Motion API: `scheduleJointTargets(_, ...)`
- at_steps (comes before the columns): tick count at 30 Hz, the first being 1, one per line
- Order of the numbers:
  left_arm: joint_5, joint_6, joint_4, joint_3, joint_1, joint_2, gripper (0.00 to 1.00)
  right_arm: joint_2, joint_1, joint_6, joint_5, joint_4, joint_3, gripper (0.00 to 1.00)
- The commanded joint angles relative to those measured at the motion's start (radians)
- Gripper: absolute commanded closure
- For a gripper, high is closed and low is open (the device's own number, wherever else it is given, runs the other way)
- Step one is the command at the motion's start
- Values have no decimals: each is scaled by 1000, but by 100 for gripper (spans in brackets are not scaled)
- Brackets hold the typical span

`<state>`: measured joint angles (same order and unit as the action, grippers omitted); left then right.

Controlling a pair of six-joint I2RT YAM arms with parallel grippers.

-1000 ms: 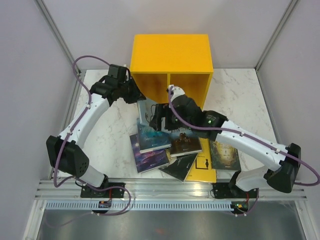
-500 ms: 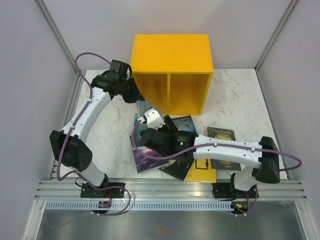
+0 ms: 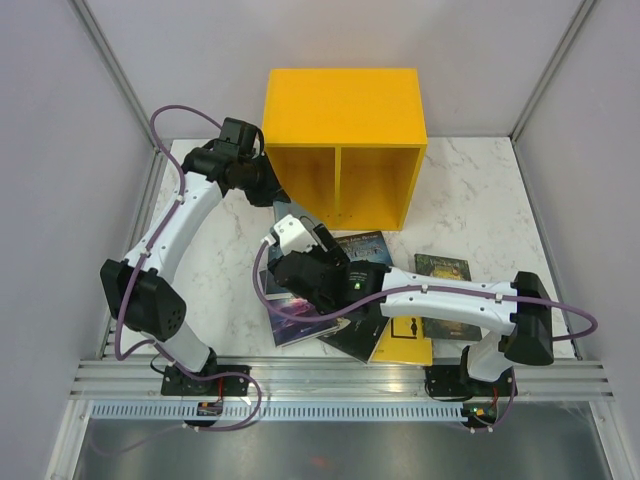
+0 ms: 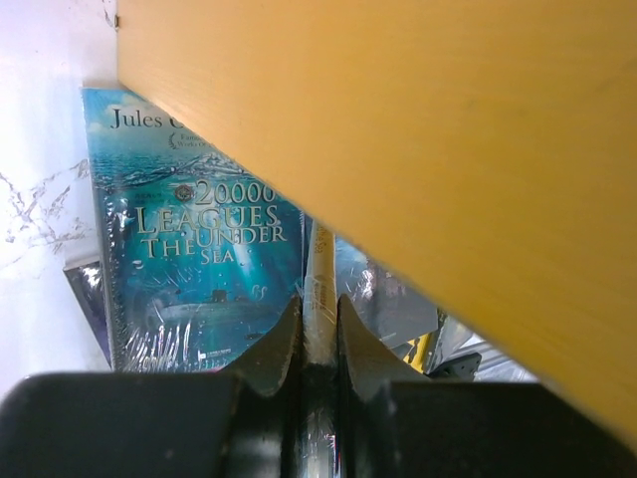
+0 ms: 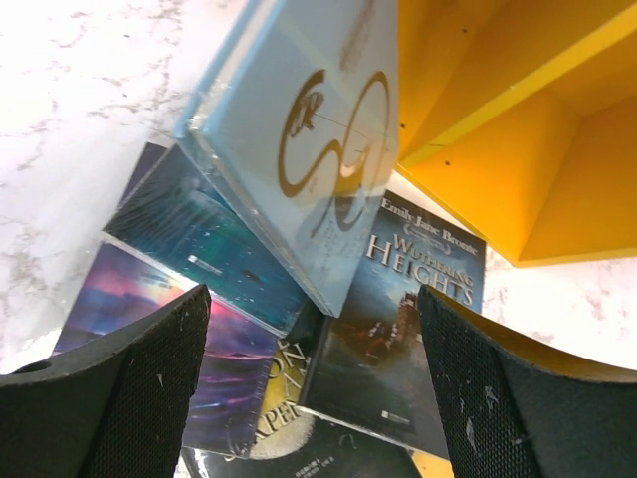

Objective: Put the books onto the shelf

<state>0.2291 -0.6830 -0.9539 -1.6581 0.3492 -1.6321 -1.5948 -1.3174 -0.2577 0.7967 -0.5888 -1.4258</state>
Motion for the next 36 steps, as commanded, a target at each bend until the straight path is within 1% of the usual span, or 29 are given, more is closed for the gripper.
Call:
scheduleJointTargets(1,151,23,7,-55,51,-8,98,47,-6,11,-62,55,-18,12)
scheduleJointTargets(4,173,16,7,-60,51,0,98,55,-6,21,-47,83,10,12)
scheduleJointTargets(9,219,-7,6,-68,62,35,98,-17,-5,31,25,84,-31,12)
scheduleJointTargets(14,275,-23,-16,-66,68,89,98,-45,3,49,53,112,-39,18)
scheduleJointTargets(16,277,-20,-43,-78,70,95,98,-48,7,61,73,115,-39,28)
scheduleJointTargets(17,273,-10,-54,-94,70,97,98,-48,7,70,94,118,-41,42)
scheduleJointTargets(18,265,-3,-65,-94,70,97,98,-47,10,71,101,118,-41,49)
scheduleJointTargets(21,257,14,-100,-106,70,98,98,-40,15,92,120,122,-39,63)
scheduleJointTargets(22,262,13,-100,-111,70,100,98,-40,17,98,127,122,-41,65)
scheduleJointTargets(23,275,8,-100,-112,70,101,98,-39,20,106,130,122,-36,70)
scheduleJointTargets(24,280,7,-100,-120,70,107,98,-40,24,107,128,126,-35,84)
scheduleJointTargets(25,285,7,-100,-123,70,110,98,-39,29,107,128,124,-35,96)
scheduleJointTargets(26,291,8,-100,-127,70,115,98,-40,30,106,134,124,-33,100)
scheduleJointTargets(29,277,19,-101,-141,70,143,98,-25,32,115,150,165,-13,100)
scheduleJointTargets(30,268,23,-101,-143,70,150,94,-13,32,114,157,178,-9,100)
scheduleJointTargets(31,257,34,-101,-141,70,173,85,-8,35,113,159,199,-1,100)
scheduleJointTargets(32,227,42,-100,-140,70,181,79,-1,38,110,165,204,-1,100)
scheduleJointTargets(33,210,46,-105,-135,70,193,62,2,40,106,167,211,-1,100)
scheduleJointTargets(34,193,56,-114,-137,68,213,54,4,43,104,170,218,-4,100)
scheduleJointTargets(35,164,62,-117,-137,68,222,50,7,43,100,171,219,-7,100)
scheduleJointTargets(36,148,65,-121,-137,68,230,43,7,49,97,171,221,-7,100)
